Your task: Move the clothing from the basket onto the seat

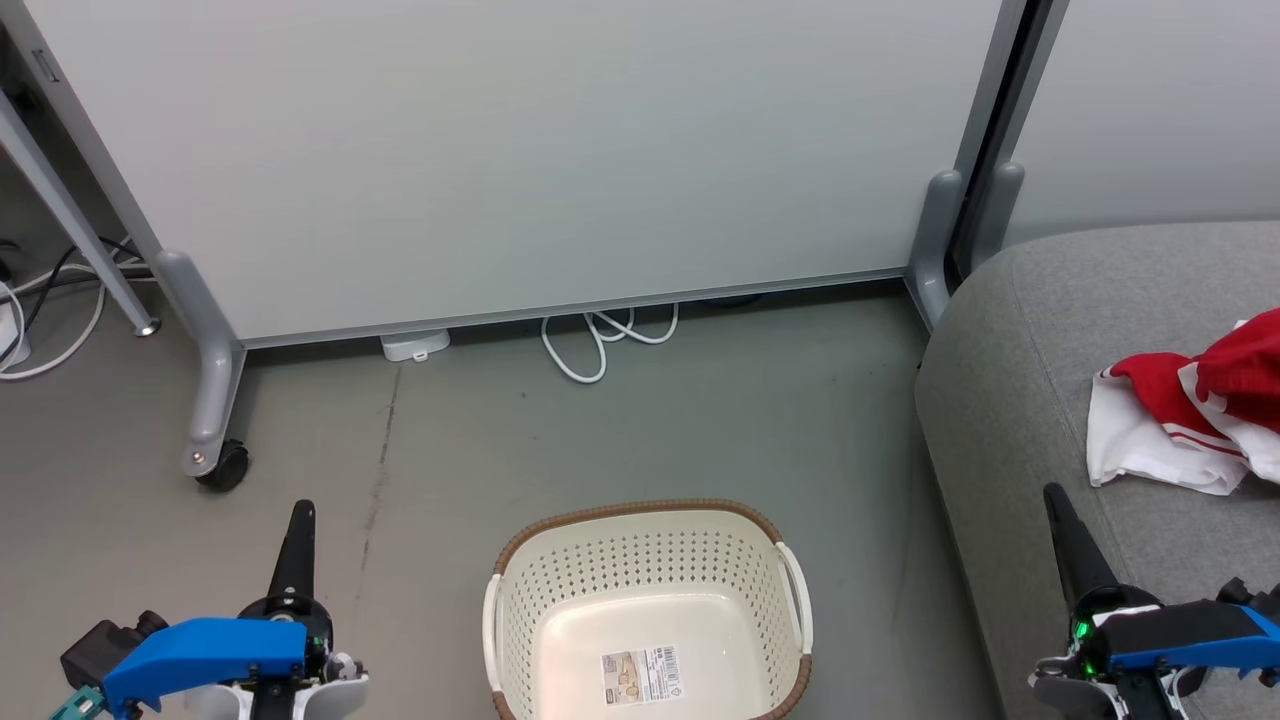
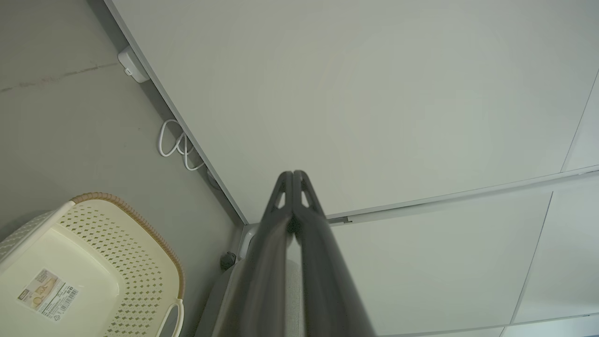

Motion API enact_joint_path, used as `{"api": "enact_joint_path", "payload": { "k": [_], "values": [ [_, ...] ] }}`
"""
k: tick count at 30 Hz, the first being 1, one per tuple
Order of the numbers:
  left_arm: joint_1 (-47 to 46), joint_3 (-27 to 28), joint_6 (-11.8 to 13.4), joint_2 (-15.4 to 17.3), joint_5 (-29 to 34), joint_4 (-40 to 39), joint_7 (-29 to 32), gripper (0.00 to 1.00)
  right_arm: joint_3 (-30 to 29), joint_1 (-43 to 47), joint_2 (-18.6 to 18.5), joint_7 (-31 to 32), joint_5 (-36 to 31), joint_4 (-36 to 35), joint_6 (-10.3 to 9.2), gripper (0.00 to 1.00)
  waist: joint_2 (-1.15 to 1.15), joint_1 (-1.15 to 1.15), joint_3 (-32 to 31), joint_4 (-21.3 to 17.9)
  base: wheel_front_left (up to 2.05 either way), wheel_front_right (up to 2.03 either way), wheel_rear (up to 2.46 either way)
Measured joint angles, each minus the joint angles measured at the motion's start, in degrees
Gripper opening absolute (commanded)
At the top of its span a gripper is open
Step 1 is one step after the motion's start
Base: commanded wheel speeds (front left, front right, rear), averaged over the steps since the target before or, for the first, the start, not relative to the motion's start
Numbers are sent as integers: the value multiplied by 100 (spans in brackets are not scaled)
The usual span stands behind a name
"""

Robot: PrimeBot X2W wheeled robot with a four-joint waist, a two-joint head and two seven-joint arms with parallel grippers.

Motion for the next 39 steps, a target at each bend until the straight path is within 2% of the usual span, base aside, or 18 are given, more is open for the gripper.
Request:
{"api": "enact_joint_path", "payload": {
  "k": [39],
  "values": [
    [-155, 325, 0, -32, -1489, -304, 410, 0, -48, -168, -8, 204, 1692, -30, 0, 0, 0, 0, 44, -128, 0, 0, 0]
  ]
}}
